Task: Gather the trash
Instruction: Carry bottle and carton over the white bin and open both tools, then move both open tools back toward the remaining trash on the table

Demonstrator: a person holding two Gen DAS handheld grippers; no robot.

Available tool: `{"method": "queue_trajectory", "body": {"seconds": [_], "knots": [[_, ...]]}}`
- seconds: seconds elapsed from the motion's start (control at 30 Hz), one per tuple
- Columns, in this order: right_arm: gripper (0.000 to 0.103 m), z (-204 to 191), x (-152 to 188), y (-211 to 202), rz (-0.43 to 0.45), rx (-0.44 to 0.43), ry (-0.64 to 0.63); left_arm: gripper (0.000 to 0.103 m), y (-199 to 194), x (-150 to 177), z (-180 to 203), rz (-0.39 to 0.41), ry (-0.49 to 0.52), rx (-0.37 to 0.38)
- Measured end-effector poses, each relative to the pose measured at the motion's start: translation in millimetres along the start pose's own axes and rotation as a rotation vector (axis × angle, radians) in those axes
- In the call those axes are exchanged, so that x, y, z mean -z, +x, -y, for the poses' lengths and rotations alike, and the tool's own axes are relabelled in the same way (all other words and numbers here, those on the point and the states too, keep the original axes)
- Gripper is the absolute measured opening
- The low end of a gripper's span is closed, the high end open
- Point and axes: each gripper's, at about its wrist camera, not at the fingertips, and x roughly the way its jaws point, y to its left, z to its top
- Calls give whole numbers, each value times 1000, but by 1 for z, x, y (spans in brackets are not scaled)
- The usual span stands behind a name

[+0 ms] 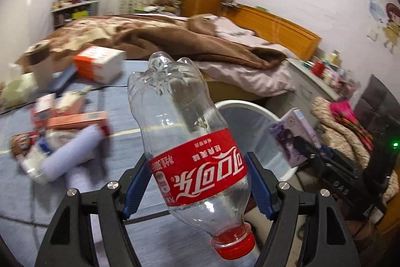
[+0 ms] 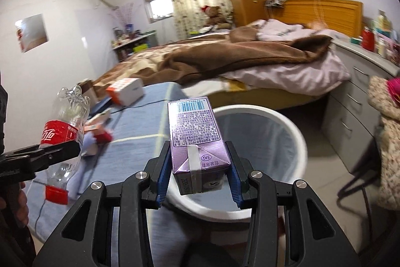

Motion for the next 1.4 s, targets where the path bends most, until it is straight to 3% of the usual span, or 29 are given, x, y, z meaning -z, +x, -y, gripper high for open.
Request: {"method": "queue_trajectory", "body": {"seconds": [0.3, 0.47, 0.8, 0.97, 1.03, 1.1, 1.4], "knots": [[42, 36, 2, 20, -55, 85, 34, 75, 54, -15, 48, -87, 86, 87], [42, 52, 4, 30, -94, 121, 39, 75, 83, -18, 64, -144, 137, 88], [42, 66, 1, 44, -150, 154, 31, 76, 117, -17, 72, -213, 140, 112], [43, 65, 4, 44, -161, 171, 10, 84, 113, -21, 64, -193, 118, 115], [57, 66, 3, 44, -159, 169, 13, 84, 109, -22, 60, -184, 105, 108], [64, 65, 2, 42, -150, 163, 19, 84, 106, -23, 56, -169, 96, 98], [64, 50, -4, 33, -114, 140, 21, 84, 76, -22, 38, -107, 86, 46]]}}
